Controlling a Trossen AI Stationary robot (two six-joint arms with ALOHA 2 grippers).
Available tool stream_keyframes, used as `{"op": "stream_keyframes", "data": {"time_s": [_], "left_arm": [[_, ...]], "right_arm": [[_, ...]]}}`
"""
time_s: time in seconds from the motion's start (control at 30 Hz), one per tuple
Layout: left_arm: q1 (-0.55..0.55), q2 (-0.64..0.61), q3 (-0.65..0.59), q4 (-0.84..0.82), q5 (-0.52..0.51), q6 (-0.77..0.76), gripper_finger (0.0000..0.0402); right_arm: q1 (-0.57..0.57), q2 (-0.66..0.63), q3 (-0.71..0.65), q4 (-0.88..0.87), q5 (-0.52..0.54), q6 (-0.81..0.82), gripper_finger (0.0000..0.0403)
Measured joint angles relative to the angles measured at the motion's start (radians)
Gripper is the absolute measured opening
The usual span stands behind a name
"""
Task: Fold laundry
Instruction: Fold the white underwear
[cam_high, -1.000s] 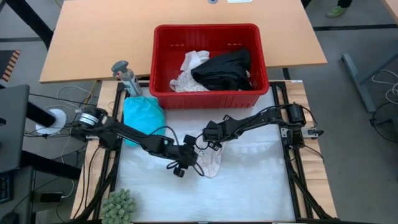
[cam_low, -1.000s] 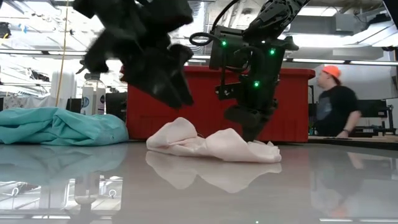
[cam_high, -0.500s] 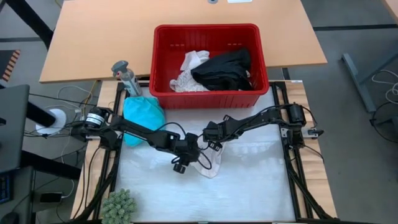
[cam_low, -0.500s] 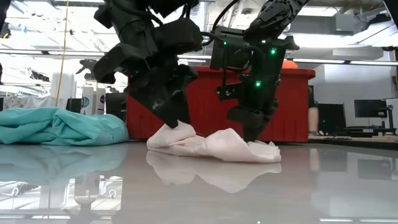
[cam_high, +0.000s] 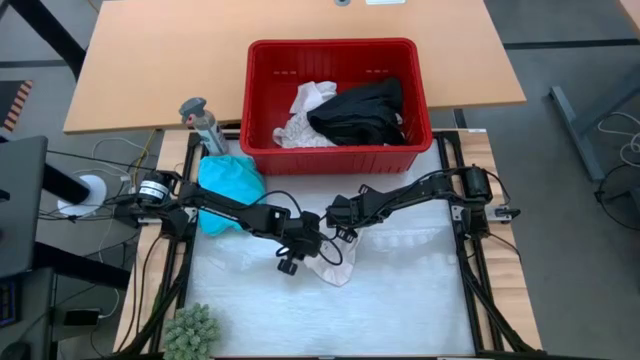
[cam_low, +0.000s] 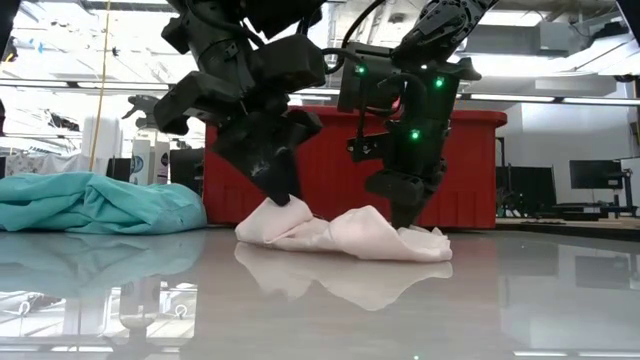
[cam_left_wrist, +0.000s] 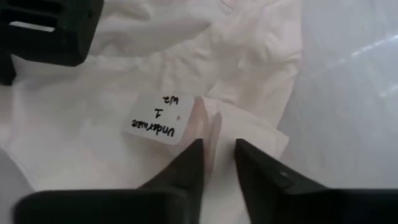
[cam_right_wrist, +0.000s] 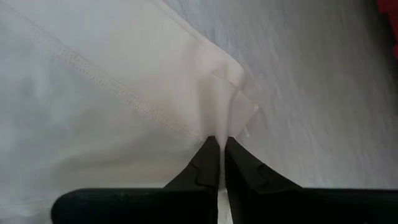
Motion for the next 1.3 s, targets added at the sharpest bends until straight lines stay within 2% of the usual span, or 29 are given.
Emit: {"op": "stream_keyframes", "data": {"time_s": [0.1, 0.2, 0.47, 0.7, 0.97, 1.17, 1.3], "left_arm": [[0.000, 0.000, 0.000, -0.001, -0.013, -0.009, 0.0010], [-0.009, -0.018, -0.001, -0.027, -0.030, -0.047, 0.0003], [-0.101, -0.146, -0.001, -0.209, -0.196, -0.146, 0.0000], [-0.181, -0.179, -0.006, -0.369, -0.257, -0.212, 0.0000], [-0.185, -0.180, -0.155, -0.391, -0.336, -0.269, 0.0000], [-0.185, -0.179, -0.165, -0.391, -0.531, -0.319, 0.0000], [-0.187, -0.179, -0.162, -0.422, -0.554, -0.341, 0.0000]], "right_arm": [[0.000, 0.000, 0.000, 0.000, 0.000, 0.000, 0.0040], [0.000, 0.000, 0.000, -0.001, 0.002, -0.005, 0.0040], [-0.001, 0.001, 0.000, -0.006, 0.005, -0.014, 0.0040], [0.000, 0.001, 0.000, -0.007, 0.005, -0.015, 0.0040], [0.000, 0.001, 0.000, -0.007, 0.005, -0.014, 0.0040], [-0.001, 0.001, 0.000, -0.008, 0.004, -0.014, 0.0040], [-0.001, 0.001, 0.000, -0.008, 0.004, -0.014, 0.0040]]}}
